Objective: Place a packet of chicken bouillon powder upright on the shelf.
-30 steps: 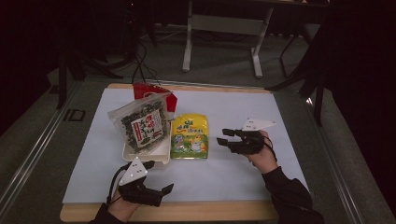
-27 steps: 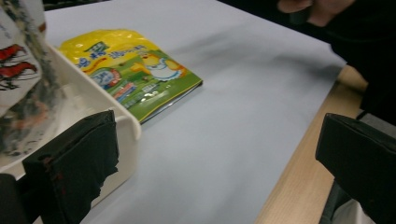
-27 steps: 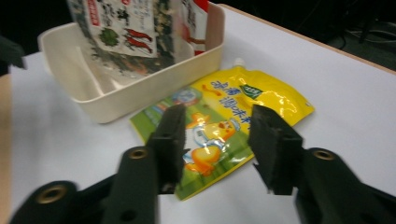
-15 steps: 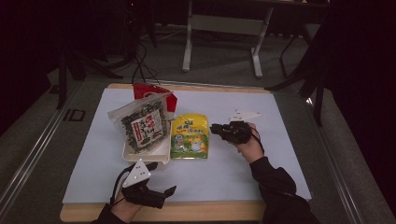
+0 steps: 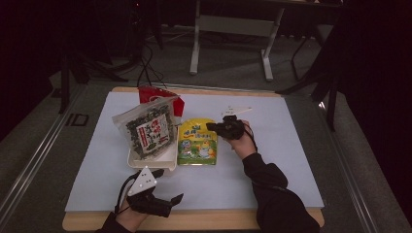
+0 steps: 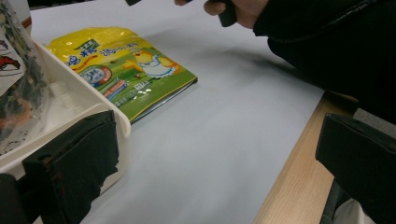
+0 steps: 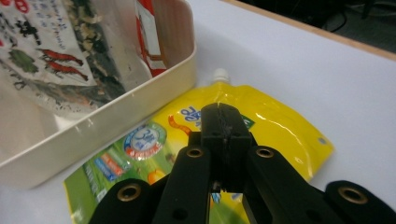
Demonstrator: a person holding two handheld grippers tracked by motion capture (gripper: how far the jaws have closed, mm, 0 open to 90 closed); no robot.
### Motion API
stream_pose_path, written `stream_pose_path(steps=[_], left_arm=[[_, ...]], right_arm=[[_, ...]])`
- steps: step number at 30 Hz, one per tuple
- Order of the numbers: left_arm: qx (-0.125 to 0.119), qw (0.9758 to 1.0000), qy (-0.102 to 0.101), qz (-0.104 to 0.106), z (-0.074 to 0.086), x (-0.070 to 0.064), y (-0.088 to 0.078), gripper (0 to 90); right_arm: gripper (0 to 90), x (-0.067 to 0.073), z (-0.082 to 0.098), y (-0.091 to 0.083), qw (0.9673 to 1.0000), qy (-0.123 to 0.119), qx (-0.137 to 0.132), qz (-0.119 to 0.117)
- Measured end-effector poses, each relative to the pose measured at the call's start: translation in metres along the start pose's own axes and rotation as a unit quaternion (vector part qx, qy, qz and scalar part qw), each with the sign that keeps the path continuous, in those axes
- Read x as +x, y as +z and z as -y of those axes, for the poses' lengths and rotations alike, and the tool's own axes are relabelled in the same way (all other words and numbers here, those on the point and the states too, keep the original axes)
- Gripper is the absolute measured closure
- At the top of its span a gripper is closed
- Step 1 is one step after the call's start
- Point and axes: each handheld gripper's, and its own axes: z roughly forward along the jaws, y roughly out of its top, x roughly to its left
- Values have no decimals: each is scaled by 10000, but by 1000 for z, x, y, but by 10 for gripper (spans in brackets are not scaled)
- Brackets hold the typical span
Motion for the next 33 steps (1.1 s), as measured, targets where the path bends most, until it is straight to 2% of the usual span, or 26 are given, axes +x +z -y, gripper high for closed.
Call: stream_pose_path(steps=[5,17,25,33], left_arm=[[4,10000,-3,-15,1,0,0,6],[-33,10000,9,27,2,-1,-1,6],[-46,10000,-3,47,3,-1,-3,7],[-75,10000,-5,43,3,-1,-5,6]], right_arm=[[900,-1,-4,22,9998,6,177,-13],[900,-6,-22,65,9992,156,364,24],[900,-9,-34,88,9984,222,510,66],[900,-15,-37,109,9971,327,671,138]])
